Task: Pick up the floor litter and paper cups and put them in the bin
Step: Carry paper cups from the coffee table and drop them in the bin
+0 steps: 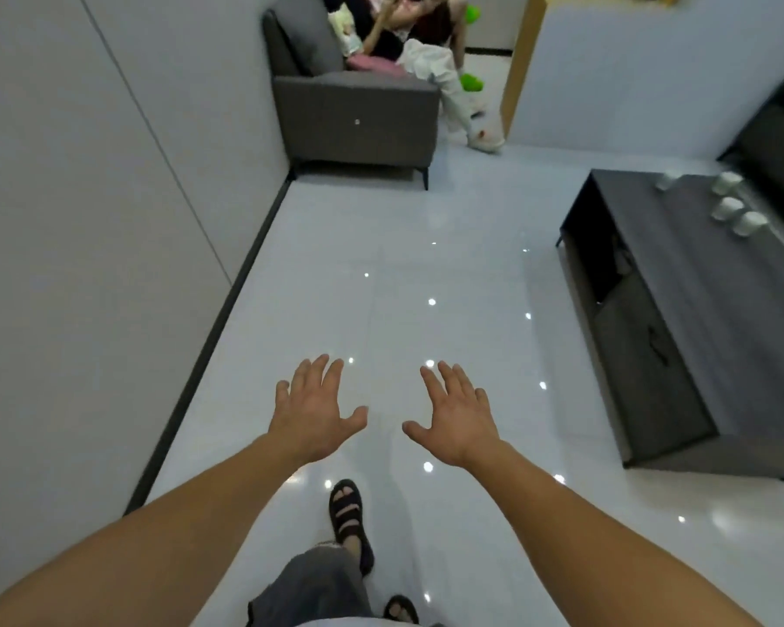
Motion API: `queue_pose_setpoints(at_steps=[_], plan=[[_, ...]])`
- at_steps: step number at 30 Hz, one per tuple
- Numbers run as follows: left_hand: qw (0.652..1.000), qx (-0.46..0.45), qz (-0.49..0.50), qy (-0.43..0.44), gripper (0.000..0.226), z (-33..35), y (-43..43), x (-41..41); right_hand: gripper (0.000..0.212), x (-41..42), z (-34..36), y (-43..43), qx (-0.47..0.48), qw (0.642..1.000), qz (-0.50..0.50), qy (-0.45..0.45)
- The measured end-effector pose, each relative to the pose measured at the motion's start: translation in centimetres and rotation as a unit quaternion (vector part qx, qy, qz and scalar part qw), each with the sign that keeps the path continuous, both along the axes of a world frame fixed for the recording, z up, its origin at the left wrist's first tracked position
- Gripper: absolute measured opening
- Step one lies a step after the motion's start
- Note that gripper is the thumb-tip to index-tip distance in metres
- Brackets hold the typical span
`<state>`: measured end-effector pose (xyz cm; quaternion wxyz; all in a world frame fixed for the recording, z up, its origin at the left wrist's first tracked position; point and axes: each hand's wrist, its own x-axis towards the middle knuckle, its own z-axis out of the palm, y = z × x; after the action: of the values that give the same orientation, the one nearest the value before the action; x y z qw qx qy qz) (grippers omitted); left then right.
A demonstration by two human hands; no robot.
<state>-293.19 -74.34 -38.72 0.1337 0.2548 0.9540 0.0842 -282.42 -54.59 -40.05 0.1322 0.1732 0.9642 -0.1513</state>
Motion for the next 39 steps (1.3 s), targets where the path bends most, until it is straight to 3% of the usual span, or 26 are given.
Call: queue_pose_setpoints(at_steps=[13, 21, 32, 39], plan=[[0.983, 0.040, -0.179, 0.008, 0.085, 1.6, 24.5, -17.0, 0.088, -9.0, 1.4, 19.2, 0.015, 0.975, -0.223, 0.004], [0.965, 0.031, -0.259, -0.012, 0.087, 0.2, 39.5, -21.4, 0.087, -11.5, 0.1, 30.3, 0.000, 0.951, -0.308, -0.022], [0.958, 0.028, -0.287, 0.013, 0.088, 1.1, 66.3, -26.2, 0.086, -16.6, 0.1, 55.1, 0.003, 0.947, -0.321, 0.001], [0.952, 0.027, -0.306, 0.005, 0.088, 0.9, 78.3, -28.7, 0.084, -18.6, 0.8, 67.5, -0.014, 0.942, -0.335, -0.012]])
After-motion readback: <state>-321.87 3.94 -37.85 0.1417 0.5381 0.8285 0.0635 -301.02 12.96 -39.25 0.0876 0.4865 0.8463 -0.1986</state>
